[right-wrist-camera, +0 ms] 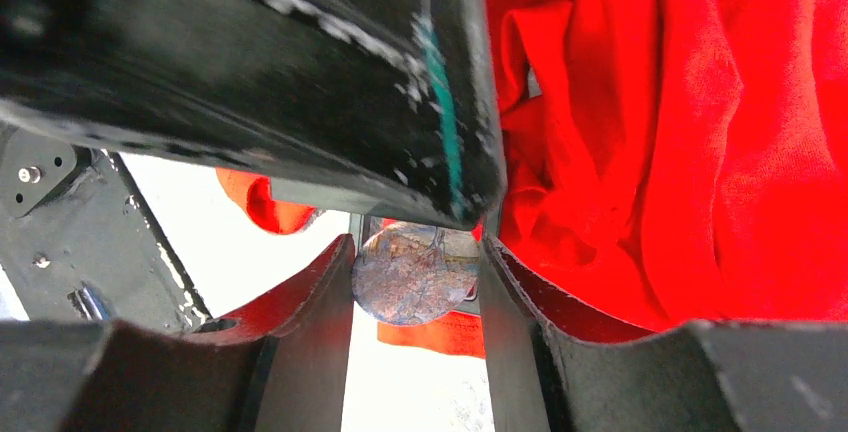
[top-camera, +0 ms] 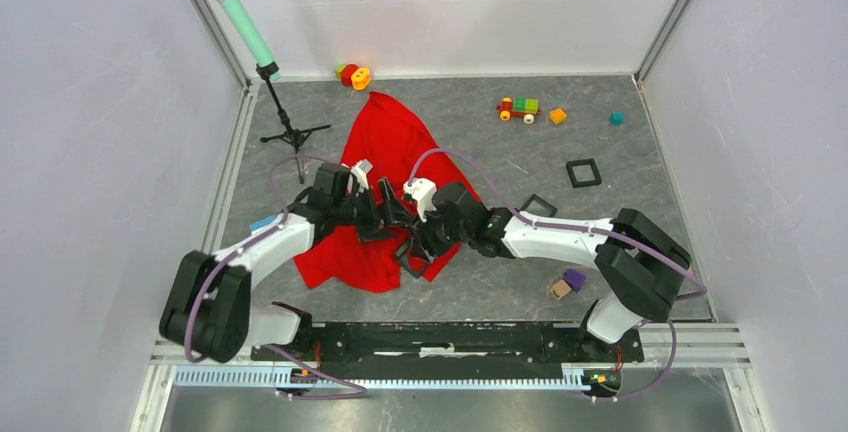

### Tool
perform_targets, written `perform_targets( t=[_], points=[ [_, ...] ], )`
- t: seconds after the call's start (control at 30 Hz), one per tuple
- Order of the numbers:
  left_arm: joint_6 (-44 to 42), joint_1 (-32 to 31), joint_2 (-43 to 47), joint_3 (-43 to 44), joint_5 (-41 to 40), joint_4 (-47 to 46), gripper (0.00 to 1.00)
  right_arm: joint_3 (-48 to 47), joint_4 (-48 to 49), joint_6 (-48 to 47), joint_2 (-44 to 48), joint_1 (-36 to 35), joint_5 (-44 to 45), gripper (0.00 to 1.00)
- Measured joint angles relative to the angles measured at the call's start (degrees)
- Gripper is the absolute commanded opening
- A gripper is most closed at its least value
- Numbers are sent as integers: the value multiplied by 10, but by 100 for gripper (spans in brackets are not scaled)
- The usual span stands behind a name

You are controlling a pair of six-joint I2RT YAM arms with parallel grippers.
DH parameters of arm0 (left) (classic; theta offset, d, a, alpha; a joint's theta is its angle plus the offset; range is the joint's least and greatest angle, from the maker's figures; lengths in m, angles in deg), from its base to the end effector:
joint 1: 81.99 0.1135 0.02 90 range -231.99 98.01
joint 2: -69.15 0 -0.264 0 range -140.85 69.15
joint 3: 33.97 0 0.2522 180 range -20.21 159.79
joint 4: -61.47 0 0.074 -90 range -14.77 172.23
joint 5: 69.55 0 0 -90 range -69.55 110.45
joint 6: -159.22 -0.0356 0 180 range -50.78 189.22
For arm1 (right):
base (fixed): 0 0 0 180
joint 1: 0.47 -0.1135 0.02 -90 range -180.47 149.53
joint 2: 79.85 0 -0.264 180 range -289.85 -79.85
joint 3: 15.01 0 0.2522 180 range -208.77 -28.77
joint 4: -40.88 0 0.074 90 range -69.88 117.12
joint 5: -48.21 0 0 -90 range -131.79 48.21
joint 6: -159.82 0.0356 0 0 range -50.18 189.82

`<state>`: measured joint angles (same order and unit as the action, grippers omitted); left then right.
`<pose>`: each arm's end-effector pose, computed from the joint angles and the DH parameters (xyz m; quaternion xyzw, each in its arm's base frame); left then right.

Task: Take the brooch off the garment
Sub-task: Place the brooch in the brooch box.

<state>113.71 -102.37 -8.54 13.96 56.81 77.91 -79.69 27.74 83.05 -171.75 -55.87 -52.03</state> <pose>0.2305 -0.1081 0.1721 -0.0703 0.8864 -0.4344 0.1438 0.1856 0.2803 0.1914 -0.3602 0.8300 0.3026 0.2997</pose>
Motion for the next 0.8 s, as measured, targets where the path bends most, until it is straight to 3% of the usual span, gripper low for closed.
perform_targets(
  t=[0.1,0.3,0.5,0.63,0.8],
  points=[
    [-34,-1,59,21,-60,76,93,0,5,4,-3,0,0,25],
    [-83,-9,151,61,-151,179,67,0,24,19,-15,0,-3,25],
    [-106,-74,194,64,-234,247,63,7,55,40,-17,0,-4,25],
    [-109,-114,190,61,-263,260,62,22,80,58,-18,0,-5,25],
    [-109,-131,187,49,-278,263,54,23,89,65,-27,-5,1,25]
  ],
)
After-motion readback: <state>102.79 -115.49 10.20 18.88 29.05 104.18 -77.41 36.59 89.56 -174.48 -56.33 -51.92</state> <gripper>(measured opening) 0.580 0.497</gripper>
